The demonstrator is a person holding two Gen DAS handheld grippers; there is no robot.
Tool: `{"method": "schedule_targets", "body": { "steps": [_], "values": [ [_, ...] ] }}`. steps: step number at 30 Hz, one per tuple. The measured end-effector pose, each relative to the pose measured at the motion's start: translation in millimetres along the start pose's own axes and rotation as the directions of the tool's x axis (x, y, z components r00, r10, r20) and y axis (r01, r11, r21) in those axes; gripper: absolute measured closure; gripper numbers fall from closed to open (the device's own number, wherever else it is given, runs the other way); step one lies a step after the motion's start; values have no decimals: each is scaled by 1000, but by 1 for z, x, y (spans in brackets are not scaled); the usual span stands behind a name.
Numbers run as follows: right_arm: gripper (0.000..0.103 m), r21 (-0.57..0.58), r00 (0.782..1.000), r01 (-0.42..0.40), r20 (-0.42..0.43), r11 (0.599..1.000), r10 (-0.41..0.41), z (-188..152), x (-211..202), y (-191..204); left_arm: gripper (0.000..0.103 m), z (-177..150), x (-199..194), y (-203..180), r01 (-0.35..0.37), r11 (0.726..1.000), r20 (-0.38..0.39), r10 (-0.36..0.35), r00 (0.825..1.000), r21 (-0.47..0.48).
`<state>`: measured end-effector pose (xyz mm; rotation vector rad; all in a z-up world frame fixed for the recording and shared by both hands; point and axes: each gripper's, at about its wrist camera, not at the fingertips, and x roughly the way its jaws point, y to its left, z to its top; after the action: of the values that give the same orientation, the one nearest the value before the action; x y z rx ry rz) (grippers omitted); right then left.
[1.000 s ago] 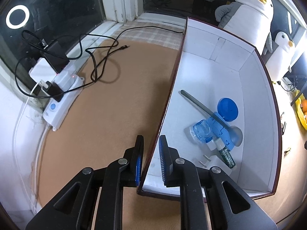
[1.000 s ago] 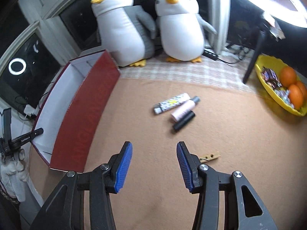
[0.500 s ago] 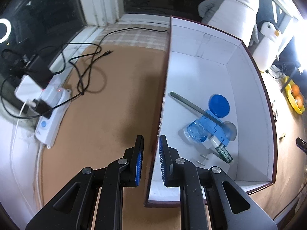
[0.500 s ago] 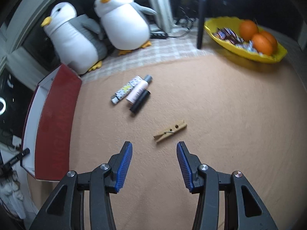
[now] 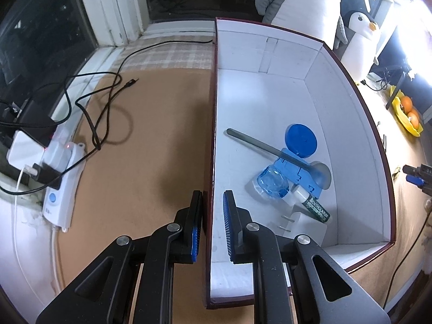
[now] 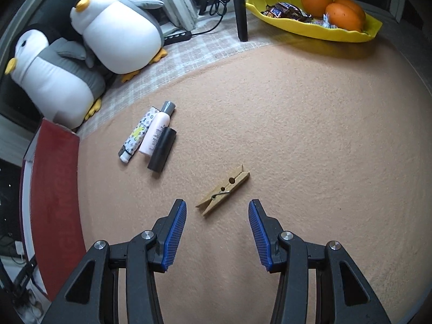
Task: Organize rigid objects
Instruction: 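Reach the right tool to the wooden clothespin and grasp it, then carry the wooden clothespin into the box and open the right tool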
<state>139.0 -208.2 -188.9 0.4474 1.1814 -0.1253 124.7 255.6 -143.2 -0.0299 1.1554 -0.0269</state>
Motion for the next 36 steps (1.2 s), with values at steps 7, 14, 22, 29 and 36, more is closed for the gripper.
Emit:
{"method": "schedule_targets", "body": {
  "steps": [7, 14, 22, 29, 36],
  "values": [
    [59, -15, 998, 47, -29, 999, -48, 9, 14, 11, 95, -1, 3, 5, 10, 1000, 4, -10, 1000, -16],
    [72, -69, 993, 98, -61, 993, -102, 17, 27, 23, 96, -5, 3, 7, 21, 999, 9, -21, 1000, -33],
    [92, -108, 992, 88, -82, 990, -98, 16, 33, 18, 96, -7, 2, 7, 24, 999, 14, -23, 1000, -37],
    [92, -120, 996, 67, -51, 990, -74, 6, 17, 15, 96, -6, 1, 7, 27, 999, 16, -26, 1000, -38],
    [92, -262, 1000, -11, 25, 965, 19, -10, -35, 70, 96, -6, 1, 8, 28, 998, 18, -28, 999, -48]
  ]
}}
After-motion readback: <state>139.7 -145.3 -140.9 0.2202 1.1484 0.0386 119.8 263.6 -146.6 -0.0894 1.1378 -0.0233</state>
